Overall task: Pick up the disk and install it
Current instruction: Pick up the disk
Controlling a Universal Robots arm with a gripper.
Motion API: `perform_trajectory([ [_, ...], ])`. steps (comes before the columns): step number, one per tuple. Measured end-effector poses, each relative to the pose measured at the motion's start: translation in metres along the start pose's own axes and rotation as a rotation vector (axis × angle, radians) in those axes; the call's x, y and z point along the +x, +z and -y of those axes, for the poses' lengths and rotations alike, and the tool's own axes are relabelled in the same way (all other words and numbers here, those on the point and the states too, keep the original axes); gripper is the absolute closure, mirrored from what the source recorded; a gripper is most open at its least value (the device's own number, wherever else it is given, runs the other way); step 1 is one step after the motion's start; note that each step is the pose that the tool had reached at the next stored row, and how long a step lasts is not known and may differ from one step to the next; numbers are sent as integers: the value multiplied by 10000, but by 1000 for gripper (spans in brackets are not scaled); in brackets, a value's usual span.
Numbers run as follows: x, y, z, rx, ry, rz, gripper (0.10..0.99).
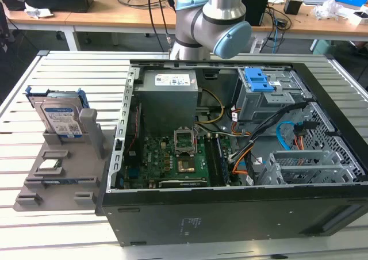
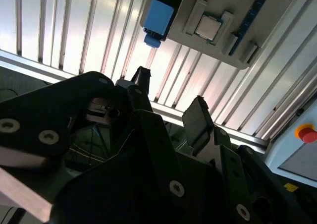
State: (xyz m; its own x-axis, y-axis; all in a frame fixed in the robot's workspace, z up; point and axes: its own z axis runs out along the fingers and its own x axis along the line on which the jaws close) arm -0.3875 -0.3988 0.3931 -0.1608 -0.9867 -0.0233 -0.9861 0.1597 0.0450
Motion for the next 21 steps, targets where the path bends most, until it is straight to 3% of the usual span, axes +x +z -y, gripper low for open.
perform_trajectory([
  [13, -128, 7, 106, -1, 0, 0, 545],
  [21, -155, 39, 142, 0, 0, 0, 545],
])
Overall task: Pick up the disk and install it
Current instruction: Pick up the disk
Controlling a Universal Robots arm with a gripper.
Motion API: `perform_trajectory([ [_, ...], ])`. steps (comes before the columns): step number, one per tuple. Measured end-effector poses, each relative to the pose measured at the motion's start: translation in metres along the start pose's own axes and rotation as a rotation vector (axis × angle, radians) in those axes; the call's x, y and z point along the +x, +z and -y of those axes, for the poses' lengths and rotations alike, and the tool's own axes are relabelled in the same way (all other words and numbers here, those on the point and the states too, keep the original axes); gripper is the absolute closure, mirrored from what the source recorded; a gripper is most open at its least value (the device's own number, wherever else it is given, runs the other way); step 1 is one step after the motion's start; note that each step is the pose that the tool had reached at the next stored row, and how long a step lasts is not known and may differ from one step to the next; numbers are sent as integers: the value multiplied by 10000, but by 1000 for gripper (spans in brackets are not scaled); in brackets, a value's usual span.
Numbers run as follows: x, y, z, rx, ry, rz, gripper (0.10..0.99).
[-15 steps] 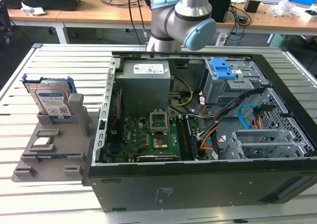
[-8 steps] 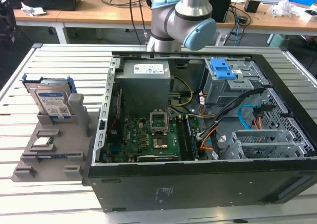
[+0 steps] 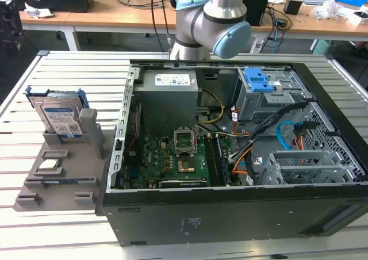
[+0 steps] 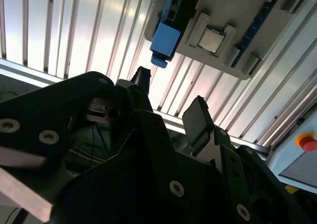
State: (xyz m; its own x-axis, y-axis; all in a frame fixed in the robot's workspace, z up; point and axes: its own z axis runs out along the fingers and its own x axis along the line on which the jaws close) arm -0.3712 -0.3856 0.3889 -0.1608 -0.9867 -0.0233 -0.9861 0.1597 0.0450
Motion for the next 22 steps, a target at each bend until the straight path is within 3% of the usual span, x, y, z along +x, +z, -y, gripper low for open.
perform_trajectory([
  [22, -5, 196, 64, -1, -2, -1, 545],
])
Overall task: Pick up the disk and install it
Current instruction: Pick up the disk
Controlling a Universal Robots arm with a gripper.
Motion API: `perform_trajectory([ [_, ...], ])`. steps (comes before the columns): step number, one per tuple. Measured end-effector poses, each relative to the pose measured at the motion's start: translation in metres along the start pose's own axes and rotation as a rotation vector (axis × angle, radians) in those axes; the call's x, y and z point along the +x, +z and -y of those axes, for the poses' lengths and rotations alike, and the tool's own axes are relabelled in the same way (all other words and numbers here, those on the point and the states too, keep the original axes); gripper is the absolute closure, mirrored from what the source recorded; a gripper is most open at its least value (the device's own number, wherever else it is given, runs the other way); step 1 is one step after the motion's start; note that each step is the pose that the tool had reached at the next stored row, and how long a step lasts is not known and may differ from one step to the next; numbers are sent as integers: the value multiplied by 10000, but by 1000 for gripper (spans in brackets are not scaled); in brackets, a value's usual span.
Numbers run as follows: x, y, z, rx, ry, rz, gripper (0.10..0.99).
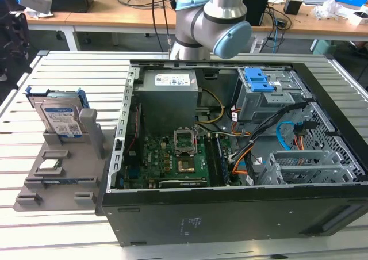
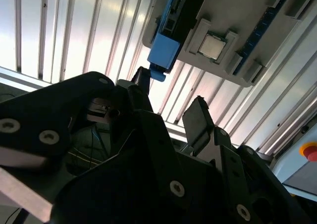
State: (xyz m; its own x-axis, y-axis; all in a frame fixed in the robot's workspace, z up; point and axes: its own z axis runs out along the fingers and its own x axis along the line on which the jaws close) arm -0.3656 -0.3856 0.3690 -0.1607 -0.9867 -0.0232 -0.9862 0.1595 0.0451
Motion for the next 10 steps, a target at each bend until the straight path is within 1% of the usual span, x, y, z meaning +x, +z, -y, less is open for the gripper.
perform_trajectory([
  [3, -11, 31, 43, 4, 2, -22, 545],
  [4, -18, 52, 63, 7, 4, -36, 545],
  [6, -26, 83, 85, 9, 4, -48, 545],
  [10, -51, 169, 124, 14, 3, -76, 545],
])
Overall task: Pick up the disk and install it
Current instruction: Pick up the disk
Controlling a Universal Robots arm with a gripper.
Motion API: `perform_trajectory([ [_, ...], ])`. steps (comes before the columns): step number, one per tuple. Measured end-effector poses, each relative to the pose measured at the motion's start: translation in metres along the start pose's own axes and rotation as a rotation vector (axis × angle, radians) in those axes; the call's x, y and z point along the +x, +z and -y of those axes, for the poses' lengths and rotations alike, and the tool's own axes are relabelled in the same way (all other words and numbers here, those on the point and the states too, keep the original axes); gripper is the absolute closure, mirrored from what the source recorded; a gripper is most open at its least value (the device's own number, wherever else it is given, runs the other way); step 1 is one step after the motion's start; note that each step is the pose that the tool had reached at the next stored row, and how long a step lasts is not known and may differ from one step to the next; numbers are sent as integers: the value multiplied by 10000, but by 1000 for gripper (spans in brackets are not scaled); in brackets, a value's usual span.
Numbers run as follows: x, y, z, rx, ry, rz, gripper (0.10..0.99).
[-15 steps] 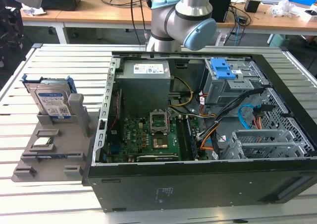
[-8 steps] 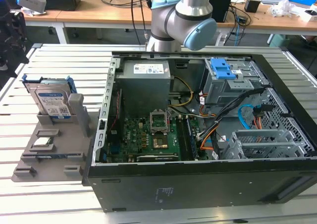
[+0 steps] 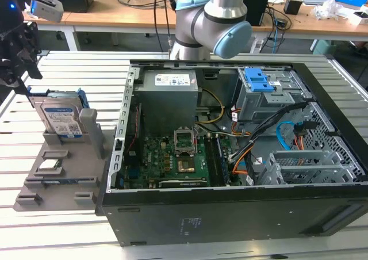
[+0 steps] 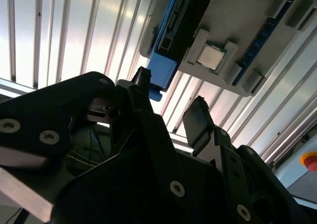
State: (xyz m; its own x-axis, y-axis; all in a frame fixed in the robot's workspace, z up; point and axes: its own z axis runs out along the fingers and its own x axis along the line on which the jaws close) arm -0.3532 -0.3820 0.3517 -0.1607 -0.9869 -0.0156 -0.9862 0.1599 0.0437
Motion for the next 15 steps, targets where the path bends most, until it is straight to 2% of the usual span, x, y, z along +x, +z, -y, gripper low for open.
perform_trajectory([
  [5, -45, 98, 43, 6, -3, -45, 545],
  [8, -92, 191, 86, 18, -50, -116, 545],
  [15, -145, 317, 140, 27, -295, -208, 545],
])
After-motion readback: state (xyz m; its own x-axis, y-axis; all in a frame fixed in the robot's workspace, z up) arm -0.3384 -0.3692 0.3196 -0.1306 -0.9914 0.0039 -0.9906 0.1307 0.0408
